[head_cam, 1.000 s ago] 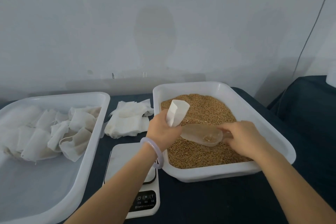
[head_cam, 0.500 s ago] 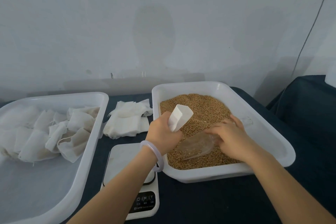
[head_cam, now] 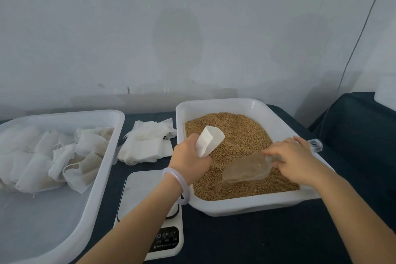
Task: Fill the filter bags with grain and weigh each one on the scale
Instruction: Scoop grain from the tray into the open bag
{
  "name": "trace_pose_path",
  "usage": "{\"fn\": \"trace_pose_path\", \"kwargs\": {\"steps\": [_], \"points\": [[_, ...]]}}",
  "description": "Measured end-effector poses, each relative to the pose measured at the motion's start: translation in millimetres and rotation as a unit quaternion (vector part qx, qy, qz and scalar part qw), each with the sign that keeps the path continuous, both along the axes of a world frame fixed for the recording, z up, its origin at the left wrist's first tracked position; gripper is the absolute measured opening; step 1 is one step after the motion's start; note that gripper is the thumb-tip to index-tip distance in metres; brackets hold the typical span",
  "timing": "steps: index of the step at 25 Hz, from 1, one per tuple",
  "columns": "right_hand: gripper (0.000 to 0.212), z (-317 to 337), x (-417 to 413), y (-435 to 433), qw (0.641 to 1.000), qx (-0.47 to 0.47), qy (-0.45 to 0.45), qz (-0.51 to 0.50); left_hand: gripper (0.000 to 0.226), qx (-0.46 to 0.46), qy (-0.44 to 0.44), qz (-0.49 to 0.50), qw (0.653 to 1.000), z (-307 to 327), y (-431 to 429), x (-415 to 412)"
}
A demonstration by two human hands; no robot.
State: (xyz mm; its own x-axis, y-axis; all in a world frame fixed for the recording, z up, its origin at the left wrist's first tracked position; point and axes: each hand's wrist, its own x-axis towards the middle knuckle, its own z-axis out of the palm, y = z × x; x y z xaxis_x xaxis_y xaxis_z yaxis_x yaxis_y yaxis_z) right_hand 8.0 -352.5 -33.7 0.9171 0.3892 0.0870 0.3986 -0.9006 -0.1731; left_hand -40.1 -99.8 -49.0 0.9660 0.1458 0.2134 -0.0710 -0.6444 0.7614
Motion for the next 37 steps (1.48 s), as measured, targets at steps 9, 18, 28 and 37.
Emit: {"fn": "trace_pose_path", "kwargs": {"steps": [9, 18, 28, 37], "points": [[0.039, 24, -14, -16, 0.994, 0.097, 0.042, -0.027, 0.024, 0.047, -0.004, -0.017, 0.999, 0, -5, -2], [0.035, 99, -15, -14, 0.993, 0.108, -0.038, 0.001, 0.026, 0.06, 0.015, 0.009, 0.998, 1, -8, 1], [0.038, 138, -5, 37, 0.981, -0.043, -0.172, 0.085, 0.022, 0.019, 0.007, 0.026, 0.999, 0, -7, -3], [0.037, 145, -7, 47, 0.976, -0.055, -0.191, 0.085, 0.022, 0.024, 0.0, 0.019, 1.0, -1, -6, -2]]}}
